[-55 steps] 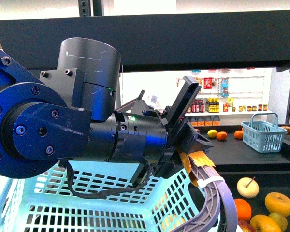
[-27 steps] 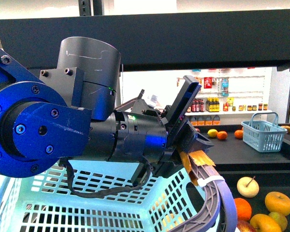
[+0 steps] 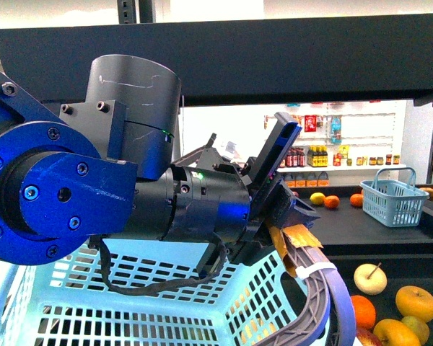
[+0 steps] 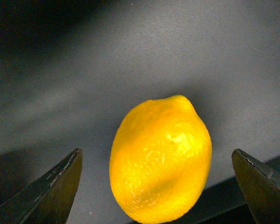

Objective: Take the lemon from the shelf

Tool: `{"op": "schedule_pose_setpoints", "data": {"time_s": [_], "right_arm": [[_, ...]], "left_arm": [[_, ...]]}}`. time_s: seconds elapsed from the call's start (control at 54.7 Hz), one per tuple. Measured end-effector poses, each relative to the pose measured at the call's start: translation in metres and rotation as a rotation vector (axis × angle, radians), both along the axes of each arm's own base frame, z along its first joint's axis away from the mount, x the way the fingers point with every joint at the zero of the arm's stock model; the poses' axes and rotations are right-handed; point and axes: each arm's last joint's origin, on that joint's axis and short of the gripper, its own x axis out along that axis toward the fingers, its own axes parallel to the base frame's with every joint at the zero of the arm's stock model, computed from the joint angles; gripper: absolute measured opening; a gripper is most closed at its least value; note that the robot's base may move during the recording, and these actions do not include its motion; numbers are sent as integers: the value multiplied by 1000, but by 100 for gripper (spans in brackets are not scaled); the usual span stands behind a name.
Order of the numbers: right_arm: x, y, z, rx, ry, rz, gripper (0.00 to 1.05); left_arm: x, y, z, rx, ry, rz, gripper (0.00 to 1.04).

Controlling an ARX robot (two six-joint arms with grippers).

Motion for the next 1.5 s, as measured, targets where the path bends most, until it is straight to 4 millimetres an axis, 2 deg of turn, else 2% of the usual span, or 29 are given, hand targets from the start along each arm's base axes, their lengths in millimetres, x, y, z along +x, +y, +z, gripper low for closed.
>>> {"op": "schedule_pose_setpoints", "data": {"time_s": [0.493,0.658,0.822,0.932,1.206,1.279,1.352,1.444,1.499], "right_arm": [[-5,14,-14,-1,61,43,97],[-5,14,-16,-10,61,39,76],[-4,13,-16,-16,58,40,65],[-4,12,-16,-15,57,36,62],[-6,4,-12,-15,50,17,61],[-7,-4,-3,-33,33,8,60],[-4,-11,15,-52,-17,11,59],[2,-16,52,-62,-121,43,59],[8,-15,87,-48,-219,76,59]], "left_arm": [[0,0,0,0,0,-1,8],[0,0,0,0,0,-1,8],[0,0,0,0,0,-1,8],[0,0,0,0,0,0,8],[0,0,0,0,0,-1,8],[0,0,0,0,0,0,8],[0,0,0,0,0,0,8],[0,0,0,0,0,-1,8],[0,0,0,0,0,-1,8]]}}
